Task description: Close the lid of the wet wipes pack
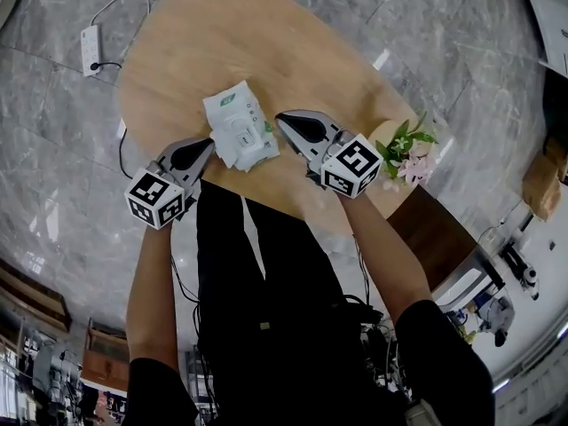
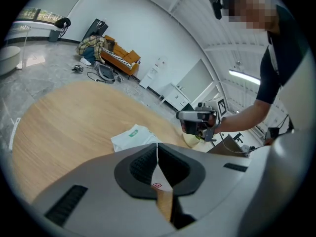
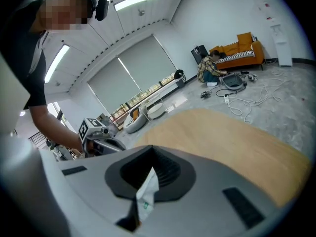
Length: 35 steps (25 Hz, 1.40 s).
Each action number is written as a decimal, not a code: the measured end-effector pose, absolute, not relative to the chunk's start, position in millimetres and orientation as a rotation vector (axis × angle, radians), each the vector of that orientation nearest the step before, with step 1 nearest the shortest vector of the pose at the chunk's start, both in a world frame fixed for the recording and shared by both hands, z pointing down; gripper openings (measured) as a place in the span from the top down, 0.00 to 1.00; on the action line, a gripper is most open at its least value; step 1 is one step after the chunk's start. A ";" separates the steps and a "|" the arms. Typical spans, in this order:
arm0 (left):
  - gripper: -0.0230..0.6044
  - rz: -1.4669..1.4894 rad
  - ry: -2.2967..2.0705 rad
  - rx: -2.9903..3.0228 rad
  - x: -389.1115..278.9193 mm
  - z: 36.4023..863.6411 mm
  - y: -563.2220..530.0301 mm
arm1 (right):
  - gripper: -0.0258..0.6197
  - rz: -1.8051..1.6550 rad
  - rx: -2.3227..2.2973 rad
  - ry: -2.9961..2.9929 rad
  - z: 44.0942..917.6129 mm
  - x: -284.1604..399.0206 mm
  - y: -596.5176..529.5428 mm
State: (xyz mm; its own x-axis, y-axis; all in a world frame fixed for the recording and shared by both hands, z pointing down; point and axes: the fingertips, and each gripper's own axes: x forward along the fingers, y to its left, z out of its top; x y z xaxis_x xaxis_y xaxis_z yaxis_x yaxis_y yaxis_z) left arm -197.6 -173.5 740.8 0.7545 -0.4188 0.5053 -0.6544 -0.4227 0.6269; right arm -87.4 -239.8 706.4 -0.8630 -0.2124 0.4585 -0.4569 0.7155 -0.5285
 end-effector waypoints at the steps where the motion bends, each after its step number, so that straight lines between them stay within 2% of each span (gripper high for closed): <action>1: 0.93 0.343 -0.805 2.079 -196.3 741.8 -174.1 | 0.94 0.933 0.521 -2.556 709.1 -87.1 -239.7; 8: 0.93 0.302 -0.911 1.989 -218.3 750.4 -169.7 | 0.94 0.952 0.536 -2.550 715.4 -72.4 -241.2; 20: 0.93 0.315 -0.800 2.020 -175.1 757.1 -169.6 | 0.94 1.012 0.560 -2.542 723.8 -63.2 -238.0; 35: 0.93 0.720 -0.768 2.114 -141.8 777.7 -180.7 | 0.94 1.035 0.610 -2.559 721.7 -54.4 -241.5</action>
State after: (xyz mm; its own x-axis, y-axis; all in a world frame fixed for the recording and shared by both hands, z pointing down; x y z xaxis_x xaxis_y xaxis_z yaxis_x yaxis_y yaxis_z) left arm -141.8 -180.7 777.7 0.6597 -0.2838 0.6959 -0.7126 -0.5302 0.4594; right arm -54.4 -241.5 721.7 -0.8601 -0.2679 0.4342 -0.4945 0.6474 -0.5800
